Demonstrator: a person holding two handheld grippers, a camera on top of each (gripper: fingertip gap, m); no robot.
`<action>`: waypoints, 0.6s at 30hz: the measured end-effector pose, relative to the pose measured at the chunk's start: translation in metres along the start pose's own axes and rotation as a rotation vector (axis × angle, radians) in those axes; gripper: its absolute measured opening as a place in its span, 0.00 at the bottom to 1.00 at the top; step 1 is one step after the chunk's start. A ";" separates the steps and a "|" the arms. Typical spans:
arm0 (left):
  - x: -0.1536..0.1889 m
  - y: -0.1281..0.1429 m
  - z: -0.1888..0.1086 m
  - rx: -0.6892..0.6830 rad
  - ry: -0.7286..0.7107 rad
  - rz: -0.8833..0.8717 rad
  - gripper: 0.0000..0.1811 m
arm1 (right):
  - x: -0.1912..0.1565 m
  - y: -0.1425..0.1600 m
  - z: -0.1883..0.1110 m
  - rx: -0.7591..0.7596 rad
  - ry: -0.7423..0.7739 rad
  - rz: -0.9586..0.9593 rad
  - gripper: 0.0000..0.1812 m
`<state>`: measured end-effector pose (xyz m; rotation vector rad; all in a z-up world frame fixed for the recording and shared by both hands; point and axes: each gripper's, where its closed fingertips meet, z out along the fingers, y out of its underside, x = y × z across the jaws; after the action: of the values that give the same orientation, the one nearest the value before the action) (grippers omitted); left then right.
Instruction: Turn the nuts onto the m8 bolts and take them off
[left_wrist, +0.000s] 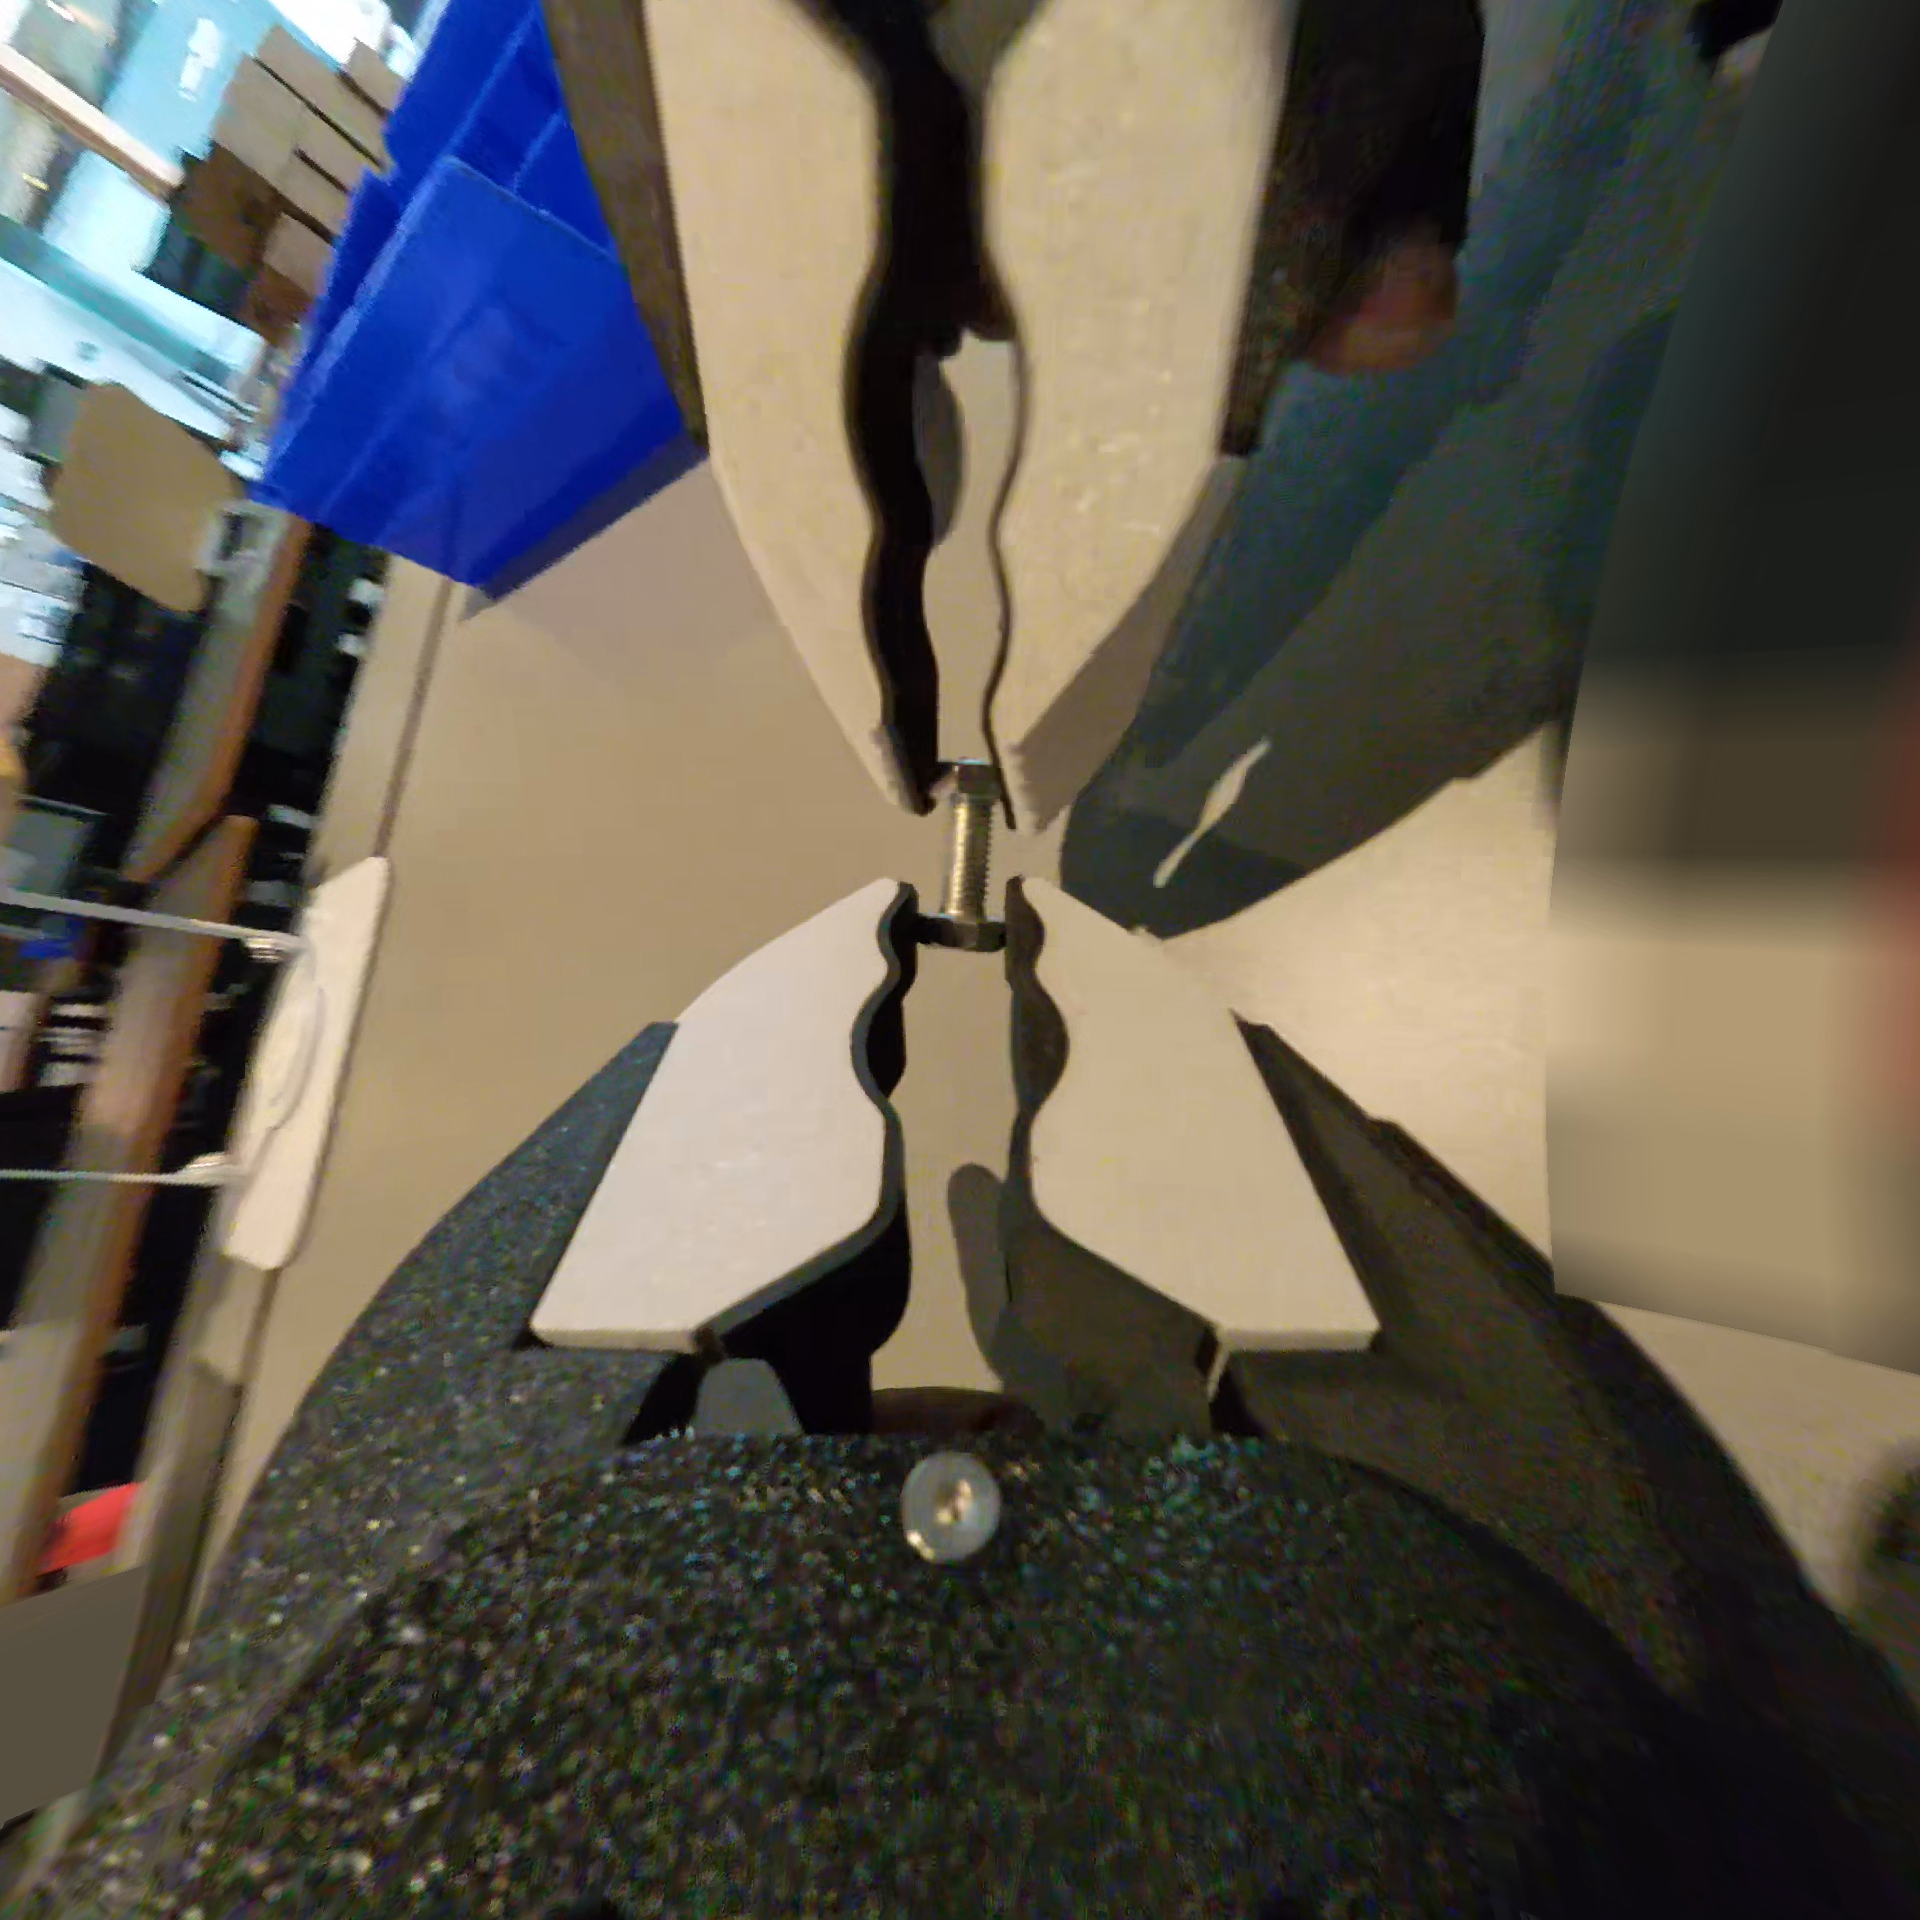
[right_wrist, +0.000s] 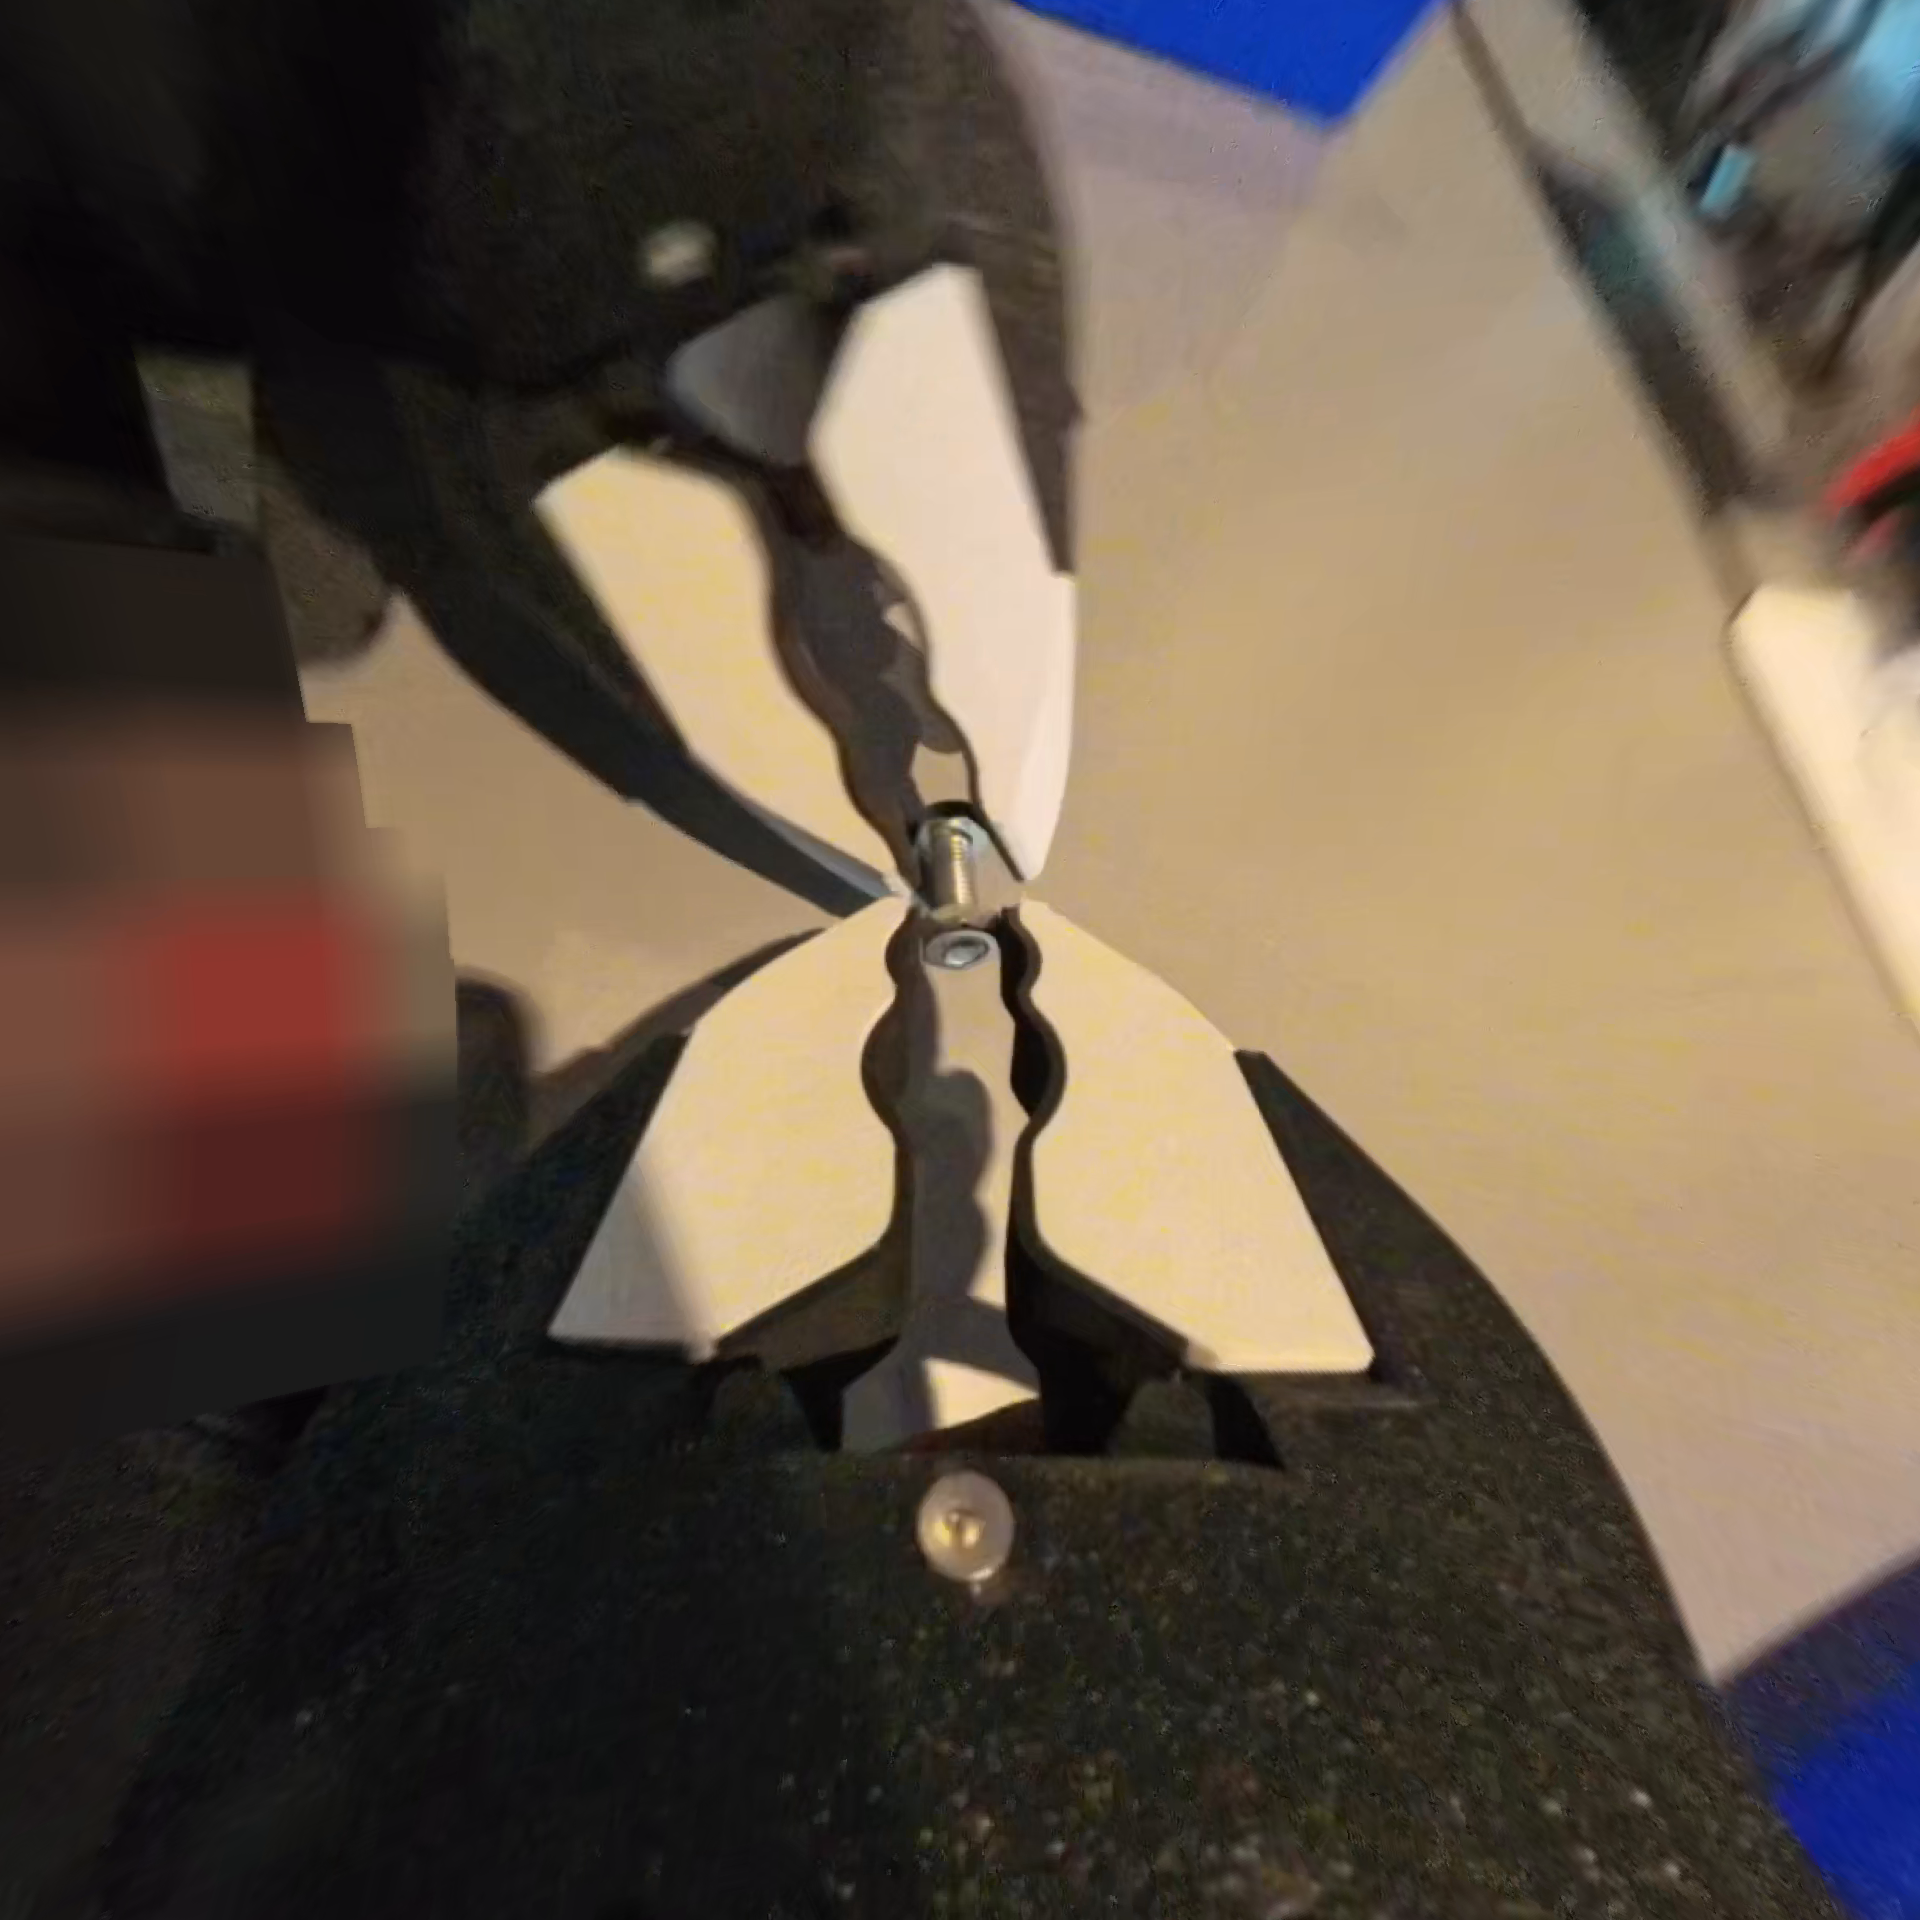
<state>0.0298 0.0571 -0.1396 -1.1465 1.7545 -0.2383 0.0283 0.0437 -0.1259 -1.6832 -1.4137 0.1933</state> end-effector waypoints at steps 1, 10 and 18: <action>-0.006 0.000 0.001 -0.009 -0.052 0.040 0.09 | 0.003 0.001 0.000 -0.011 -0.023 0.161 0.08; -0.016 -0.012 -0.006 0.084 -0.054 -0.097 0.08 | 0.009 -0.003 -0.020 0.065 0.029 -0.060 0.26; -0.001 -0.022 -0.010 0.152 0.073 -0.159 0.09 | 0.008 -0.010 -0.023 0.131 0.089 -0.235 0.17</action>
<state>0.0345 0.0429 -0.1201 -1.1795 1.6781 -0.5072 0.0378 0.0378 -0.1023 -1.3906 -1.4852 0.0767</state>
